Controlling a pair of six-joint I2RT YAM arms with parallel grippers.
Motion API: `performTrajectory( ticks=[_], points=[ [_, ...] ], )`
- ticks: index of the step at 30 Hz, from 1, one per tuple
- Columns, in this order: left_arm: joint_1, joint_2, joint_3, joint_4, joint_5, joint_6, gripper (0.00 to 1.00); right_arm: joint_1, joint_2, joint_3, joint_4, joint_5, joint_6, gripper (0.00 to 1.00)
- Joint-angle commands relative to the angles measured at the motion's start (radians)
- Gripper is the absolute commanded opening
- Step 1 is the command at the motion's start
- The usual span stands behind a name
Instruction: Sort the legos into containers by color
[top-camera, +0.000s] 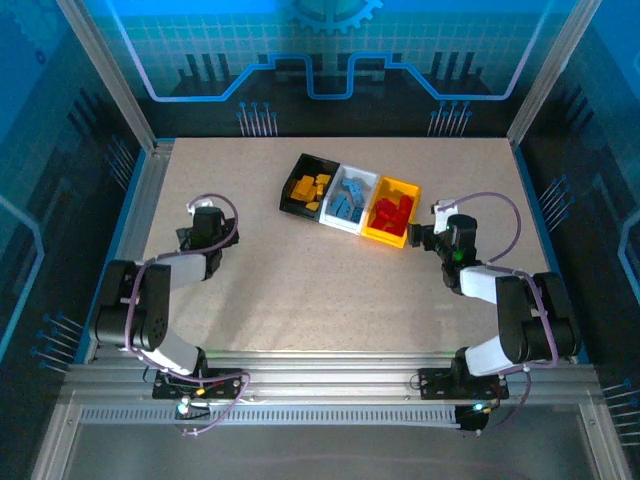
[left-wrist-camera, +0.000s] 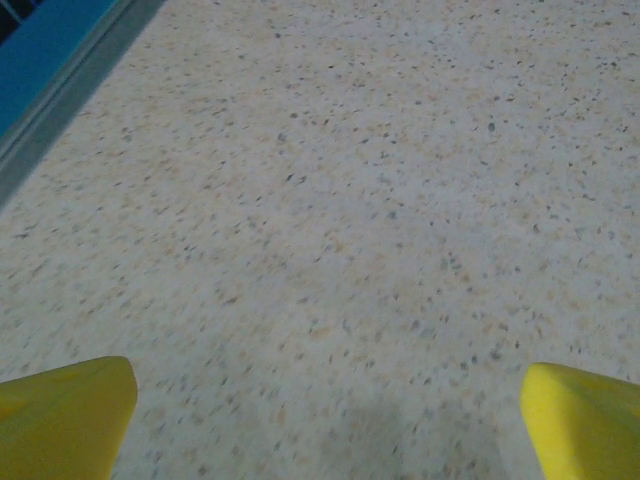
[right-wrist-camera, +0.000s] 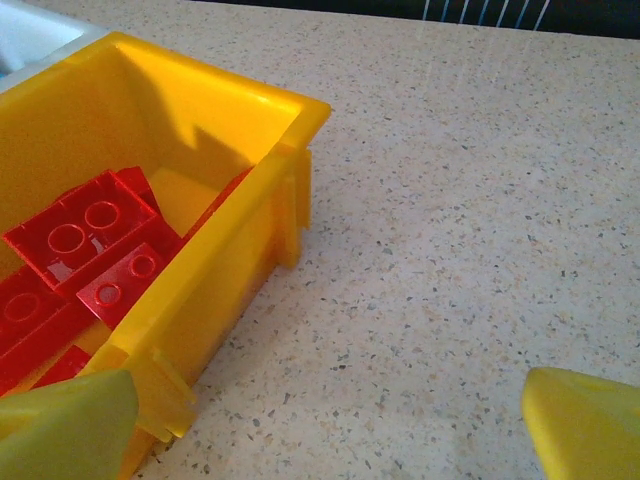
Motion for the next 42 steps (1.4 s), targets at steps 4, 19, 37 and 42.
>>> performTrajectory(
  ticks=[4, 19, 37, 42],
  points=[
    [0.014, 0.058, 0.121, -0.023, 0.243, 0.093, 0.99, -0.003, 0.01, -0.005, 0.057, -0.012, -0.013, 1.0],
    [0.016, -0.015, -0.27, 0.632, 0.235, 0.094, 0.99, 0.001, 0.011, -0.003, 0.054, -0.009, -0.014, 1.0],
    [0.011, -0.019, -0.266, 0.609, 0.228, 0.094, 0.99, 0.052, 0.03, -0.089, 0.224, 0.06, -0.051, 1.0],
    [0.011, -0.019, -0.266, 0.609, 0.229, 0.095, 0.99, 0.006, 0.035, -0.051, 0.157, 0.001, -0.019, 1.0]
  ],
)
